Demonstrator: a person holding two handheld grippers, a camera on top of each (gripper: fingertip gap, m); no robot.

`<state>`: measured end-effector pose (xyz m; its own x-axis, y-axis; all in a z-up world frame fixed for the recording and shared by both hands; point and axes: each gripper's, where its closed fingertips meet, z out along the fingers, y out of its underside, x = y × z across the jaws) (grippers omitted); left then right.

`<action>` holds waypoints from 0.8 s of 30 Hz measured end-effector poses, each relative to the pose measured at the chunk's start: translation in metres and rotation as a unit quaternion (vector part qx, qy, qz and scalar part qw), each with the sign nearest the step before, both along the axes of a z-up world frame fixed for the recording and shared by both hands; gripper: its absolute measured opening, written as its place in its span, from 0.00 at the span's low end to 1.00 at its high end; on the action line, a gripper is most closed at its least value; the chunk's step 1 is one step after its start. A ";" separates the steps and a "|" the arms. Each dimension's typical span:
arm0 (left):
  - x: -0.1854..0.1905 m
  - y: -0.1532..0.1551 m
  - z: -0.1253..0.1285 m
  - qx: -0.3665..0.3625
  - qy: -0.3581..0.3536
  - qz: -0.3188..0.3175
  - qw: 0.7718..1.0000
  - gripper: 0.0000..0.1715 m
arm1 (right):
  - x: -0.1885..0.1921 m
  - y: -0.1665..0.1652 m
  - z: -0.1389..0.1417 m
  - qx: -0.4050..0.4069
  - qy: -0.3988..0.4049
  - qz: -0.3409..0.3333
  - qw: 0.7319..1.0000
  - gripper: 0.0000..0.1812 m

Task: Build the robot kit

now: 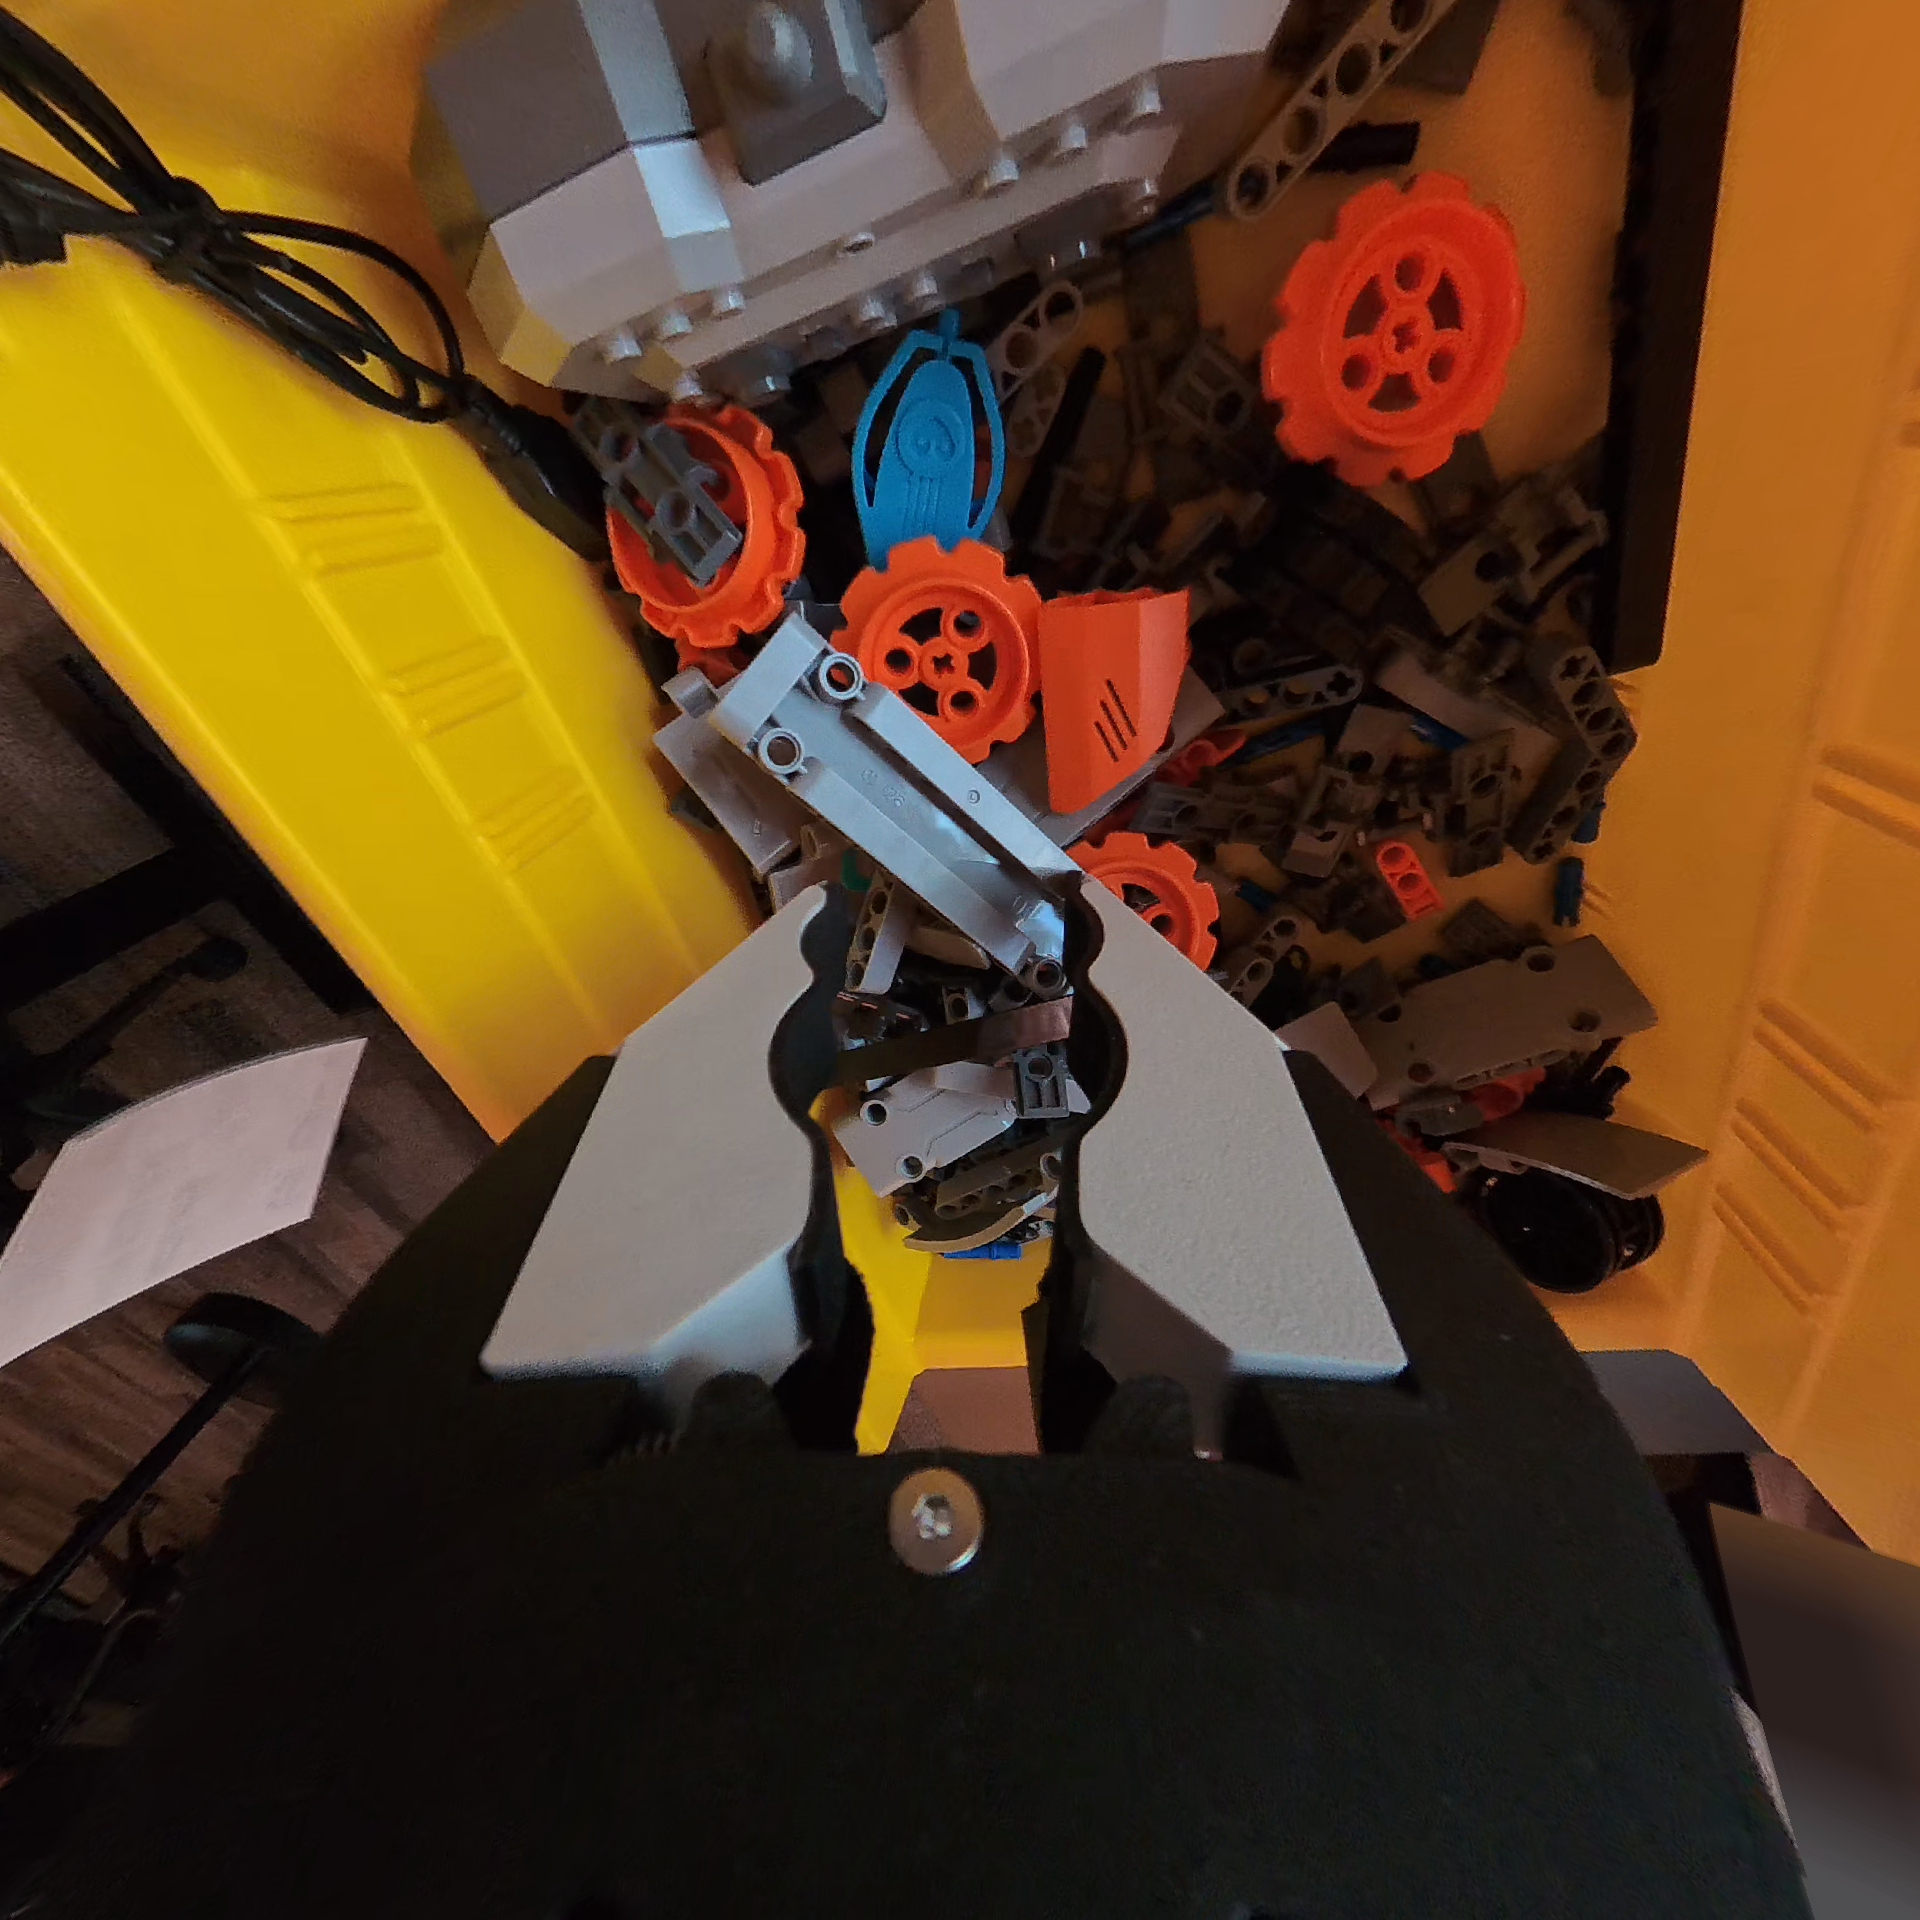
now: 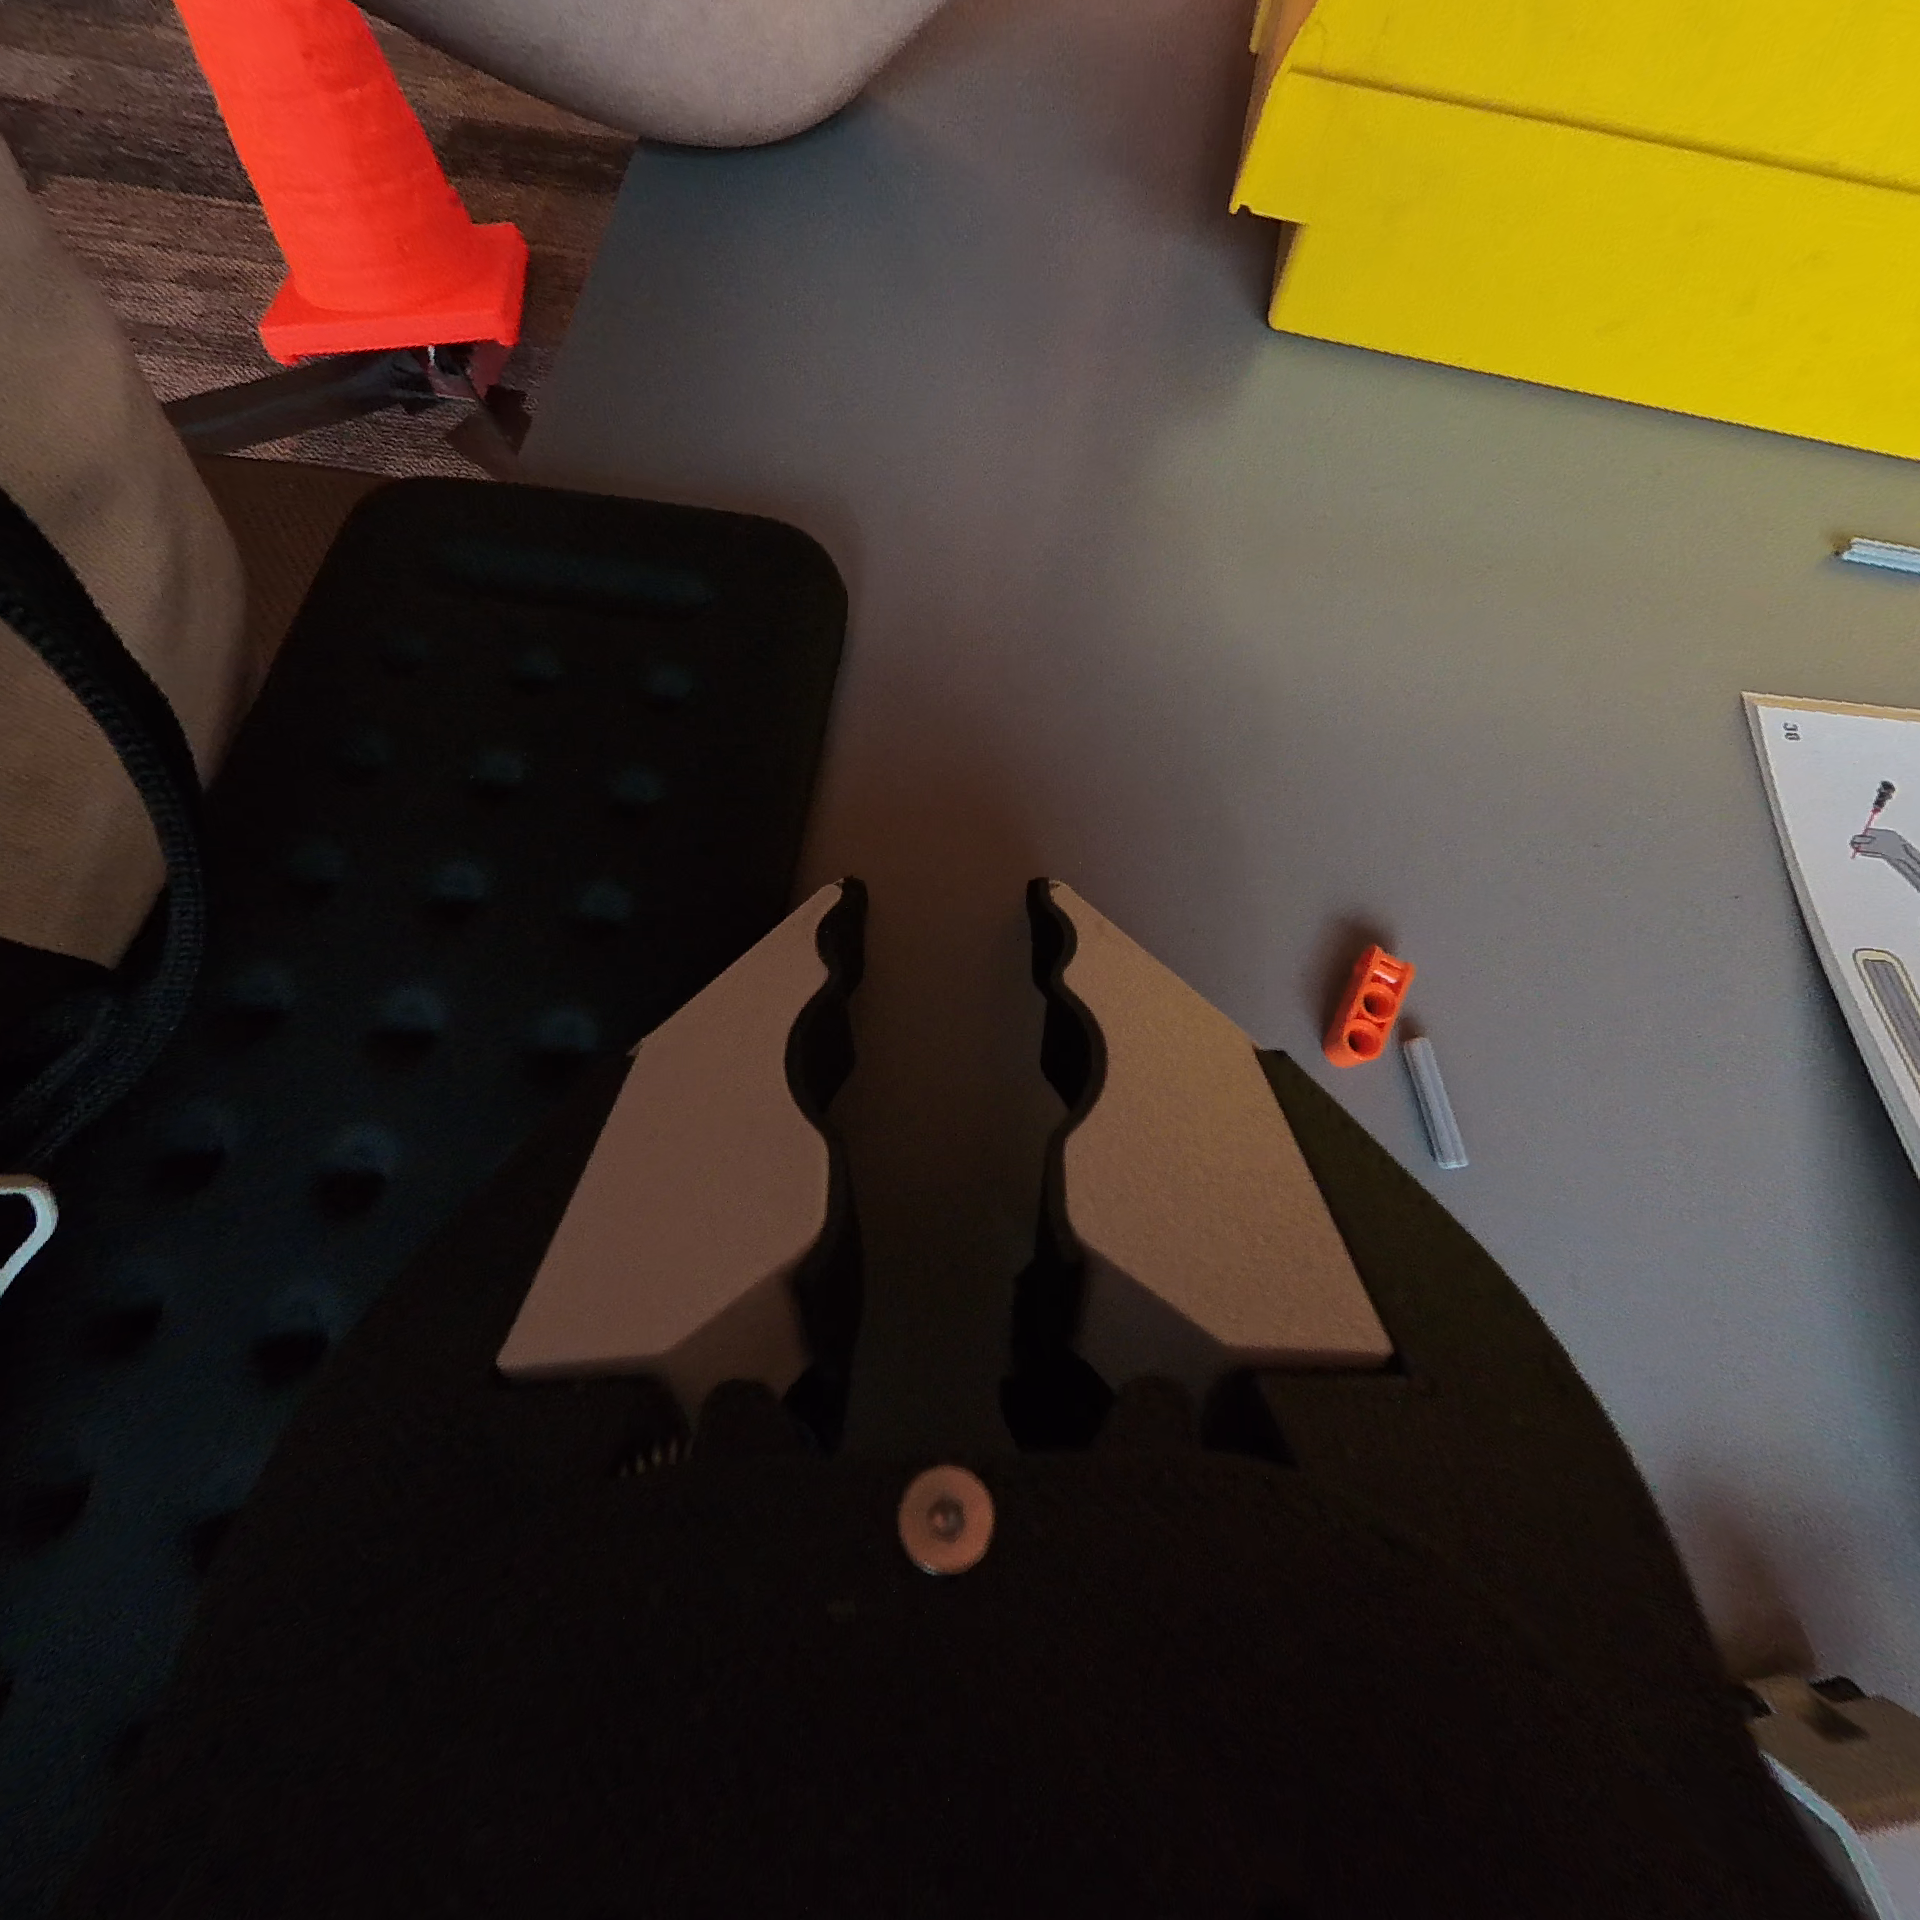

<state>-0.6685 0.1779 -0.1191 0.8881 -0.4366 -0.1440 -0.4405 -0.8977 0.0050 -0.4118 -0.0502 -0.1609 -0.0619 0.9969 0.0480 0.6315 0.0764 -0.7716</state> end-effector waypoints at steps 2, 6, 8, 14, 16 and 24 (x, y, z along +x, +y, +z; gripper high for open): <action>0.000 0.000 0.002 0.005 0.015 -0.008 1.000 0.26 | 0.000 0.000 0.000 -0.005 -0.001 0.001 1.000 0.18; 0.009 -0.001 0.011 0.021 0.021 -0.021 0.999 0.29 | 0.000 -0.001 -0.001 -0.014 -0.002 0.003 1.000 0.17; 0.025 -0.004 0.014 0.023 -0.007 -0.043 0.999 0.30 | 0.000 -0.001 -0.001 -0.017 -0.002 0.004 1.000 0.17; 0.081 -0.019 0.007 -0.015 -0.101 -0.160 0.982 0.29 | -0.001 -0.009 0.001 0.027 0.006 0.040 0.999 0.13; 0.092 -0.023 -0.001 -0.035 -0.129 -0.186 0.973 0.26 | -0.003 -0.009 0.002 0.050 0.010 0.047 0.998 0.12; 0.105 -0.018 -0.020 -0.072 -0.172 -0.176 0.967 0.20 | -0.005 -0.008 0.001 0.038 0.007 0.047 0.998 0.12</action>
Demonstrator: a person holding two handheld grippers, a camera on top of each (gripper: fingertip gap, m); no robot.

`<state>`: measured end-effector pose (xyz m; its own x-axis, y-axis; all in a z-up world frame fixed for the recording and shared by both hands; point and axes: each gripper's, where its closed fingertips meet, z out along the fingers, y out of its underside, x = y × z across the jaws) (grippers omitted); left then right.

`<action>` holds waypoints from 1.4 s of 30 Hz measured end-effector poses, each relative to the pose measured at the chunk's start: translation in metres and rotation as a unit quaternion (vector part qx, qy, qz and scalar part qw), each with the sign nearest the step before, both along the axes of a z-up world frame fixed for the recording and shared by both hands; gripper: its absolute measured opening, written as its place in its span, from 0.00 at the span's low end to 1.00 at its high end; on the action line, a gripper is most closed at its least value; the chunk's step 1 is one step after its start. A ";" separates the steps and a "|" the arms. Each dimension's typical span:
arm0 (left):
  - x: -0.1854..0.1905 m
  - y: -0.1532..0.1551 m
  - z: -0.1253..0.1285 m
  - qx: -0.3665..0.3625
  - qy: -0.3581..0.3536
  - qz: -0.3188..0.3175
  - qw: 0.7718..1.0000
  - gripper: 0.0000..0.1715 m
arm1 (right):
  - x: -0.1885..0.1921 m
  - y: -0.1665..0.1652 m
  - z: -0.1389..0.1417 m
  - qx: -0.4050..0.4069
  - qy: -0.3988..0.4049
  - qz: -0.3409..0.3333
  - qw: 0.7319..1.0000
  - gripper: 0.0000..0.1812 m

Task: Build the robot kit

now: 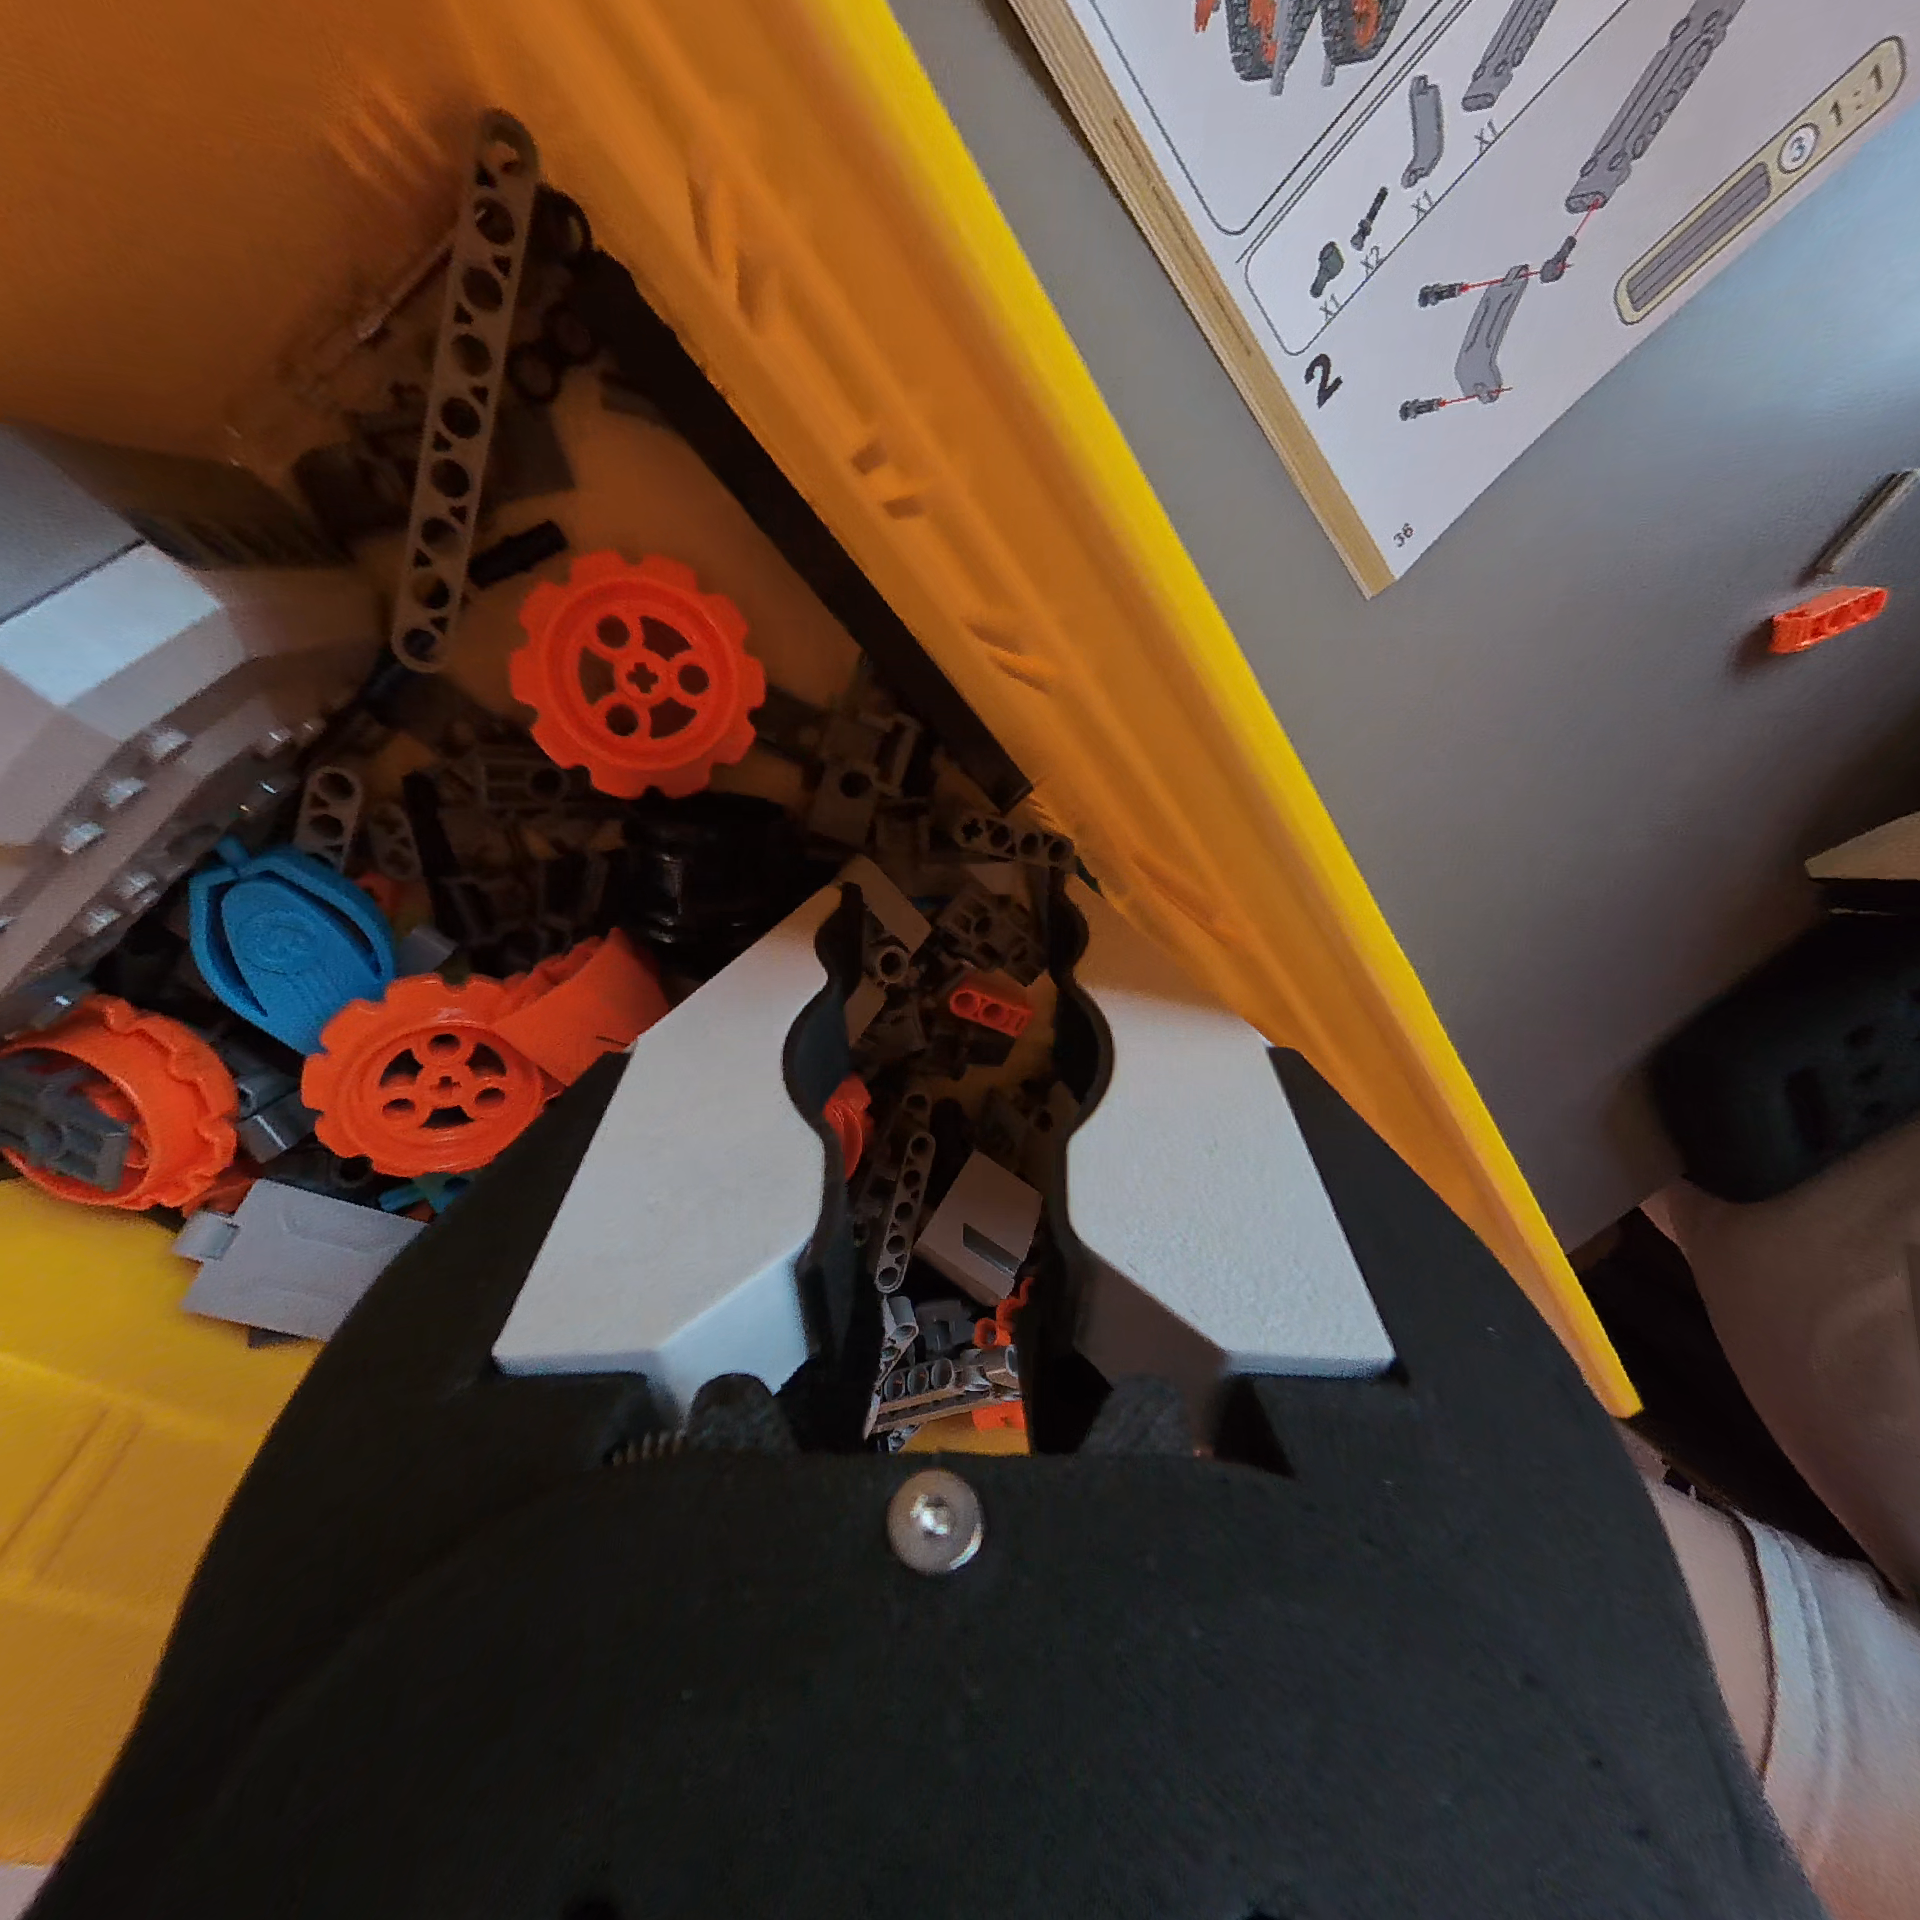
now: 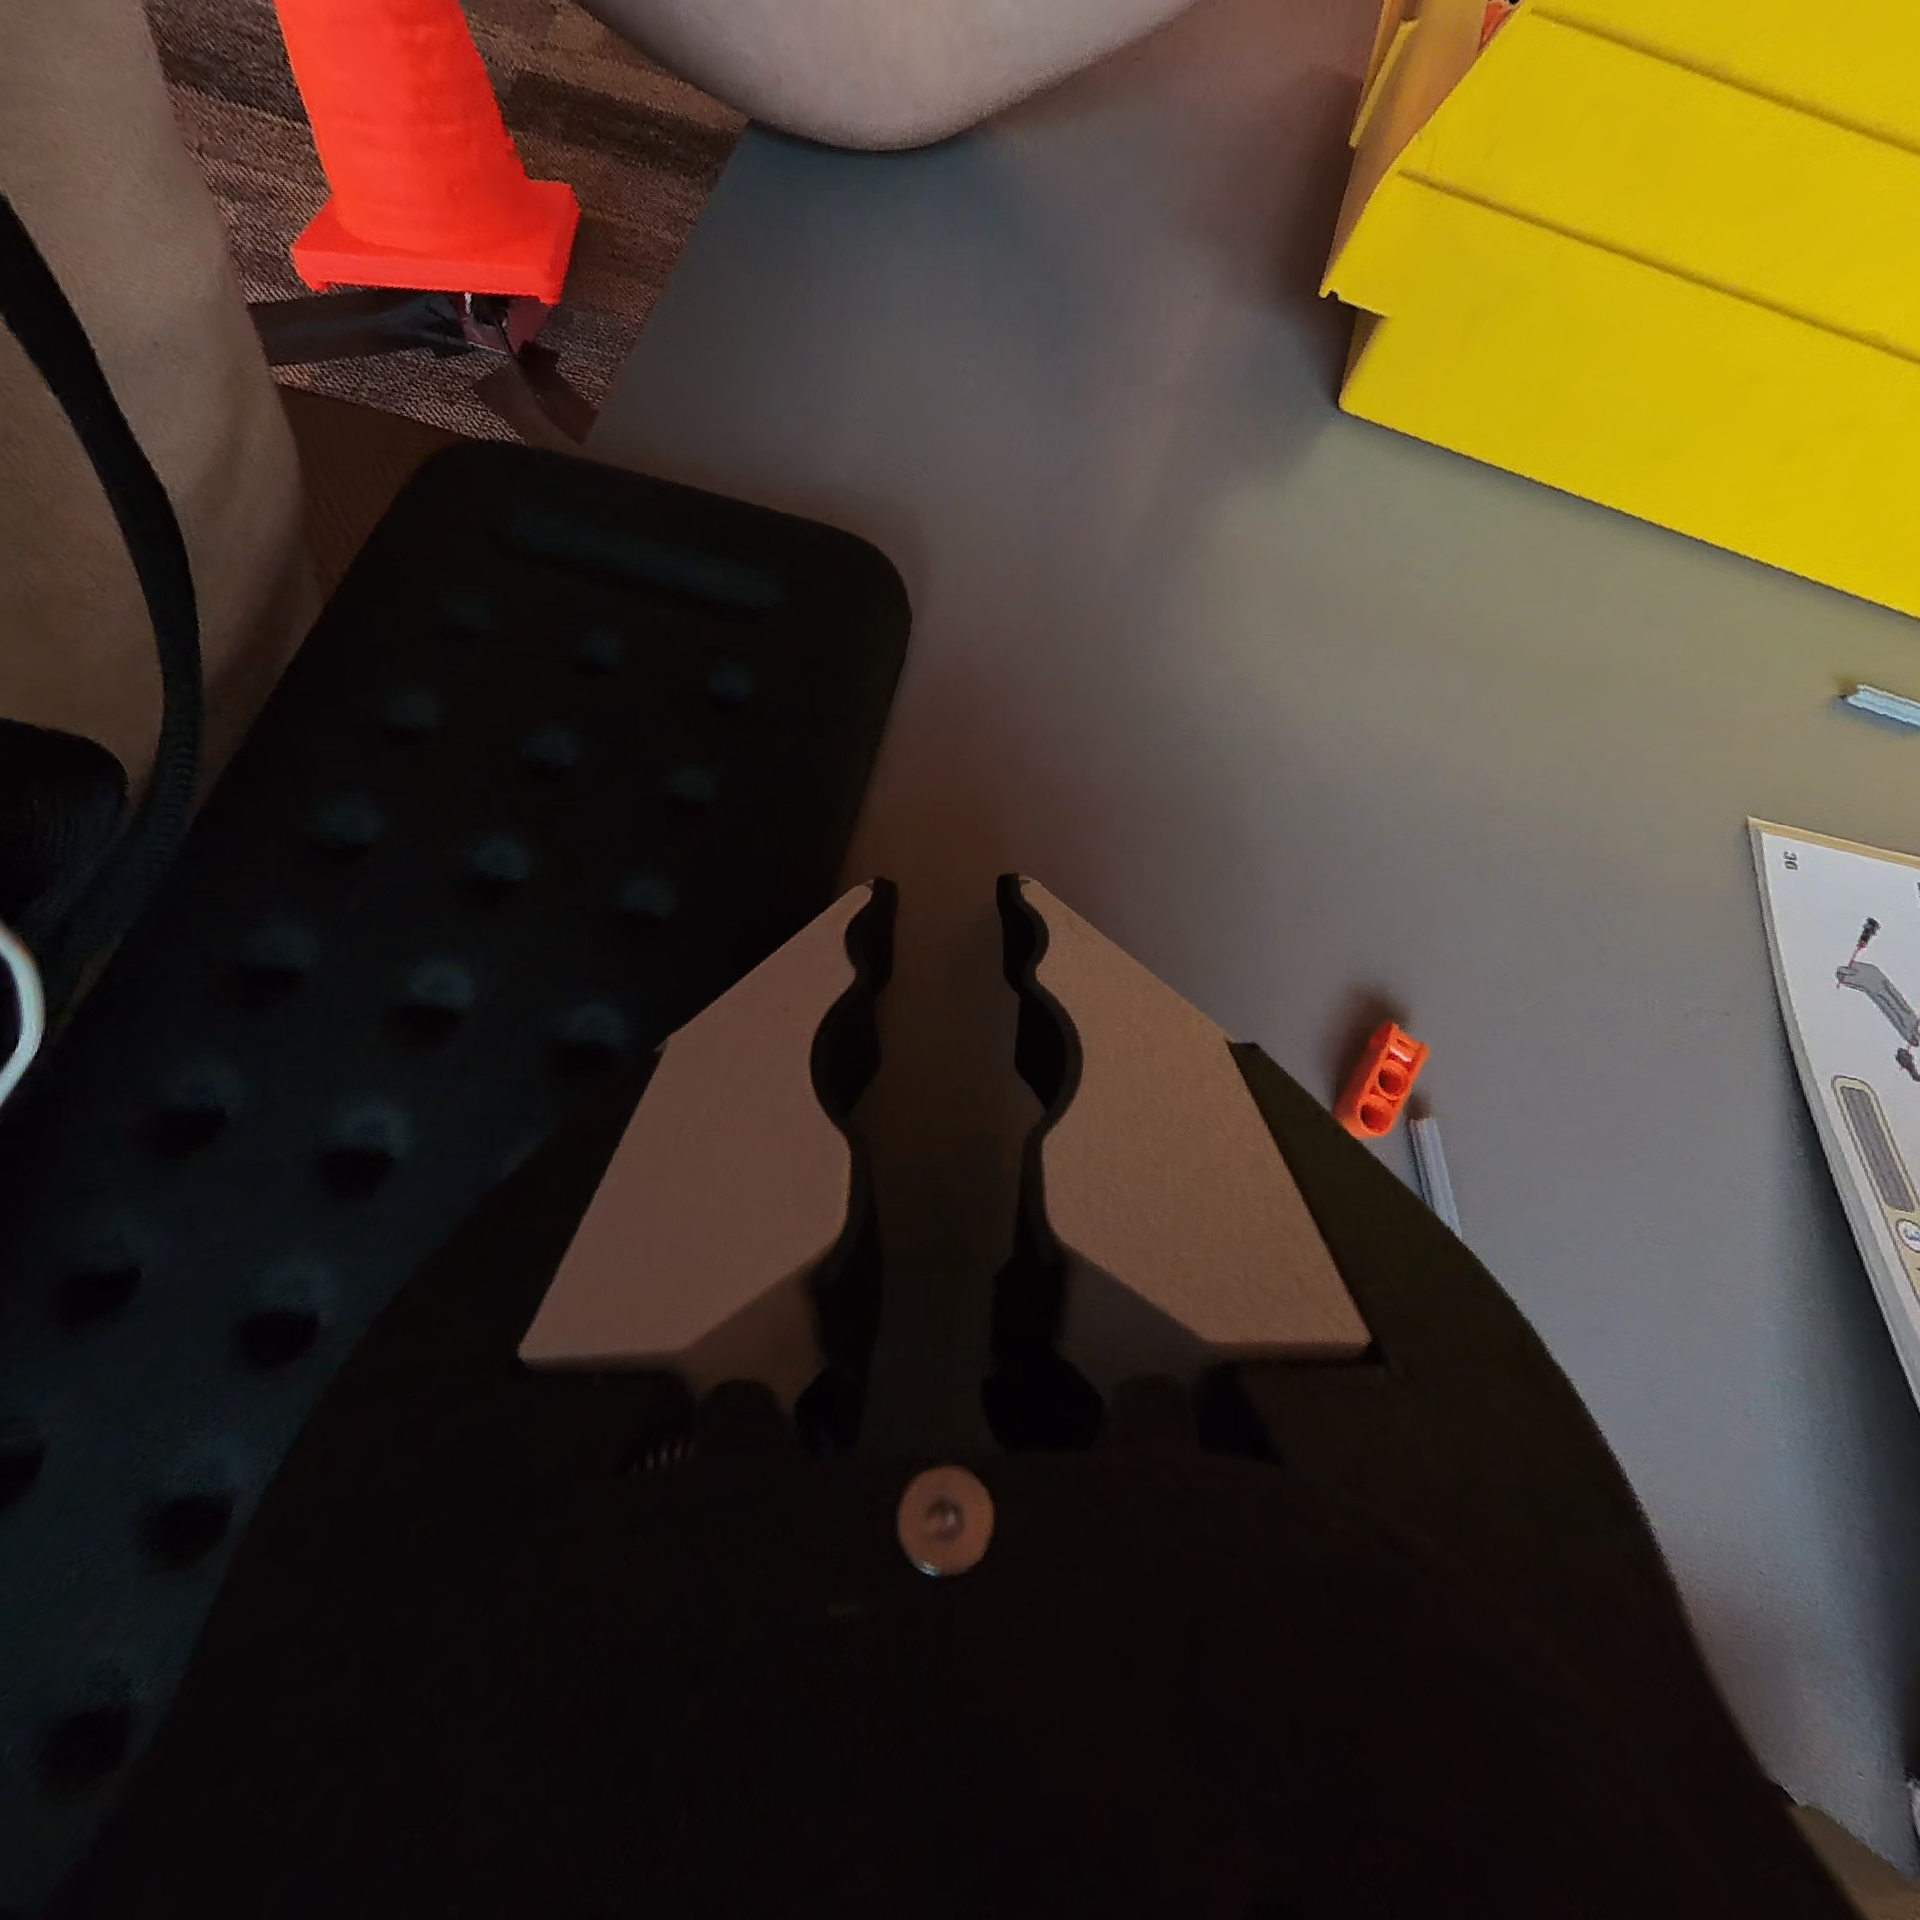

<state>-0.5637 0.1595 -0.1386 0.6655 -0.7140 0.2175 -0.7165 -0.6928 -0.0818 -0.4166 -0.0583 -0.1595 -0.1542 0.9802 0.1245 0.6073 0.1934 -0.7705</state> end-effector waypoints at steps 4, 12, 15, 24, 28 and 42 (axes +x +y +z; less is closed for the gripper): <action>0.002 -0.003 -0.003 0.000 0.016 -0.016 1.000 0.18 | -0.002 0.001 0.000 0.003 0.001 0.000 1.000 0.12; -0.020 -0.003 -0.004 0.016 0.085 -0.012 0.996 0.14 | -0.009 0.000 0.000 0.014 0.003 0.004 1.000 0.11; -0.033 -0.002 -0.008 0.013 0.117 0.004 0.993 0.08 | -0.013 0.000 0.002 0.023 0.008 0.007 1.000 0.11; -0.072 0.005 -0.003 0.030 0.160 0.059 0.985 0.10 | -0.051 -0.004 0.037 -0.002 0.090 -0.050 0.995 0.11; -0.083 0.004 0.000 0.028 0.156 0.080 0.984 0.13 | -0.060 -0.010 0.039 -0.048 0.106 -0.061 0.991 0.13; -0.044 0.000 0.005 0.015 0.082 0.054 0.995 0.18 | -0.054 -0.007 0.032 -0.066 0.096 -0.072 0.991 0.12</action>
